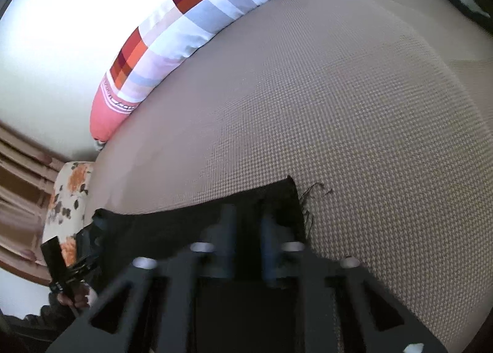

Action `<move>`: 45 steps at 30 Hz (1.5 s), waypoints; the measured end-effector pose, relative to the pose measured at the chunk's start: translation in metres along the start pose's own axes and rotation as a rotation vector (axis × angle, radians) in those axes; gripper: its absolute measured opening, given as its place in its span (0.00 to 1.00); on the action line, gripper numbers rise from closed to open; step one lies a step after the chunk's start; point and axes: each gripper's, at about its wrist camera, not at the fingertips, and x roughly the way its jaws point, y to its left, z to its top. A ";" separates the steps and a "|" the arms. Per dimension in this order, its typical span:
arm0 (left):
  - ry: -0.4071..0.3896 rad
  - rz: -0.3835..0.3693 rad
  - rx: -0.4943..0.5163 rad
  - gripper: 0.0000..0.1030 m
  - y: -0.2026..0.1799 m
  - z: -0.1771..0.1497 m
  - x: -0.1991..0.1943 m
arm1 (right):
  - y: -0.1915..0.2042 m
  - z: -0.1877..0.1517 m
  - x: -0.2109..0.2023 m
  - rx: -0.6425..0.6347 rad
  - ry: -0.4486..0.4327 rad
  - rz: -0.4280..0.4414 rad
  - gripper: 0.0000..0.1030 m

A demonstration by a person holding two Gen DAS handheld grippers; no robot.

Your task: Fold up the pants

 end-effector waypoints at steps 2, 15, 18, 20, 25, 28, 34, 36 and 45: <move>-0.004 0.001 -0.003 0.58 -0.001 0.001 0.000 | 0.011 -0.002 -0.006 -0.043 -0.045 -0.049 0.04; -0.094 0.021 0.056 0.58 -0.015 0.023 0.011 | 0.035 -0.003 0.011 -0.122 -0.166 -0.330 0.02; -0.079 0.027 0.058 0.58 -0.009 0.028 0.022 | 0.028 -0.006 0.019 -0.098 -0.154 -0.342 0.02; -0.090 0.032 0.079 0.58 -0.008 0.029 0.027 | 0.026 -0.005 0.020 -0.082 -0.144 -0.346 0.02; -0.075 0.055 0.144 0.64 -0.015 0.034 0.032 | 0.024 -0.010 -0.005 -0.034 -0.173 -0.393 0.17; -0.067 0.034 0.144 0.64 -0.018 0.032 0.026 | 0.026 -0.023 -0.033 -0.013 -0.203 -0.399 0.17; -0.040 -0.021 0.191 0.64 -0.029 0.005 0.008 | 0.036 -0.080 -0.060 0.008 -0.167 -0.401 0.17; -0.024 -0.035 0.208 0.64 -0.031 -0.005 0.004 | 0.037 -0.102 -0.058 0.006 -0.135 -0.431 0.17; -0.027 -0.064 0.238 0.64 -0.027 -0.047 -0.012 | 0.032 -0.156 -0.056 0.046 -0.104 -0.506 0.13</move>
